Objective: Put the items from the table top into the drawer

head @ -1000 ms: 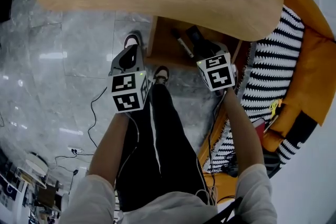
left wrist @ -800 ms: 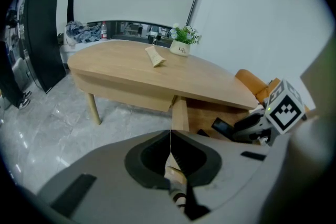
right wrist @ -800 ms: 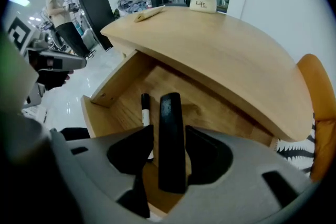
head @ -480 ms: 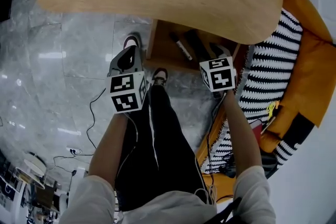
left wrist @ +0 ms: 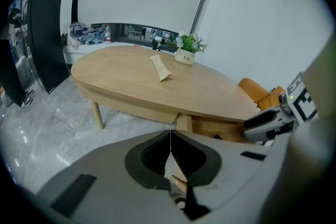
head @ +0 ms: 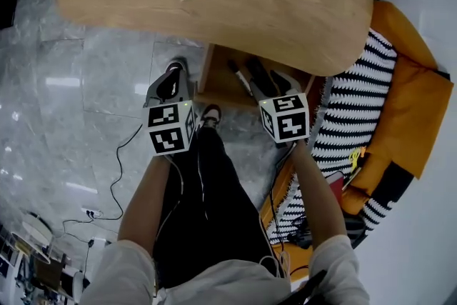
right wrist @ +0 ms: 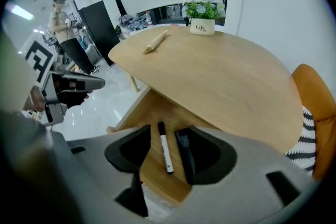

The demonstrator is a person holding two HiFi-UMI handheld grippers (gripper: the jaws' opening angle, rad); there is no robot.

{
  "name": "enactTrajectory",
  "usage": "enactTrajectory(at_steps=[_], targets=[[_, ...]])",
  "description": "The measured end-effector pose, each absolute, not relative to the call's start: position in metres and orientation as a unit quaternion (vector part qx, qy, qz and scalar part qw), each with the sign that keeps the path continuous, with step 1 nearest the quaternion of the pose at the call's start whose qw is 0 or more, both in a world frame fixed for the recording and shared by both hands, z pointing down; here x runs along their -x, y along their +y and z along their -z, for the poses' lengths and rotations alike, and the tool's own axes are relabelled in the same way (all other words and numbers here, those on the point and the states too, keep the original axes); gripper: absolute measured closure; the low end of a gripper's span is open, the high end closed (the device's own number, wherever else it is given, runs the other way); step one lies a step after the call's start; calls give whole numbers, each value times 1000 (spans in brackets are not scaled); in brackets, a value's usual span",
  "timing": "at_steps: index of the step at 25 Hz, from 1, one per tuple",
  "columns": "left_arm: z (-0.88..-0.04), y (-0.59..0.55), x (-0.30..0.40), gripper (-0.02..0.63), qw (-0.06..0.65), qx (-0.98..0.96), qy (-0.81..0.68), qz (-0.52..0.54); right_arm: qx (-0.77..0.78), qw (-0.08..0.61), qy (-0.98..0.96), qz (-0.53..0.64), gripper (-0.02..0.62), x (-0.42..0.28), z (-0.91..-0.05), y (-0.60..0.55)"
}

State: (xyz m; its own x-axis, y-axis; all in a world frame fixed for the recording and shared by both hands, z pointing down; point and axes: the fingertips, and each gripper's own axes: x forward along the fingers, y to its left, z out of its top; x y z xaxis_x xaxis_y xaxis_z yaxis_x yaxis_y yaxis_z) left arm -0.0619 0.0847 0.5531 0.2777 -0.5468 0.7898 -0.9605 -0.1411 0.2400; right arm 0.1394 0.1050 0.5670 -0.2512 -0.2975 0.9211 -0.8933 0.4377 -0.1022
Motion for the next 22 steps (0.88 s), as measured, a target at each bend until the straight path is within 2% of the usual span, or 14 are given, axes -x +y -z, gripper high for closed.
enactTrajectory(at_steps=[10,22], targets=[[-528,44,120,595,396,-664,-585,-245,-410,403,-746,-335,374,-67,-525,26],[-522,-27,169,595,414,-642,-606,-223,-385,409,-759,-330,374,2,-521,-65]])
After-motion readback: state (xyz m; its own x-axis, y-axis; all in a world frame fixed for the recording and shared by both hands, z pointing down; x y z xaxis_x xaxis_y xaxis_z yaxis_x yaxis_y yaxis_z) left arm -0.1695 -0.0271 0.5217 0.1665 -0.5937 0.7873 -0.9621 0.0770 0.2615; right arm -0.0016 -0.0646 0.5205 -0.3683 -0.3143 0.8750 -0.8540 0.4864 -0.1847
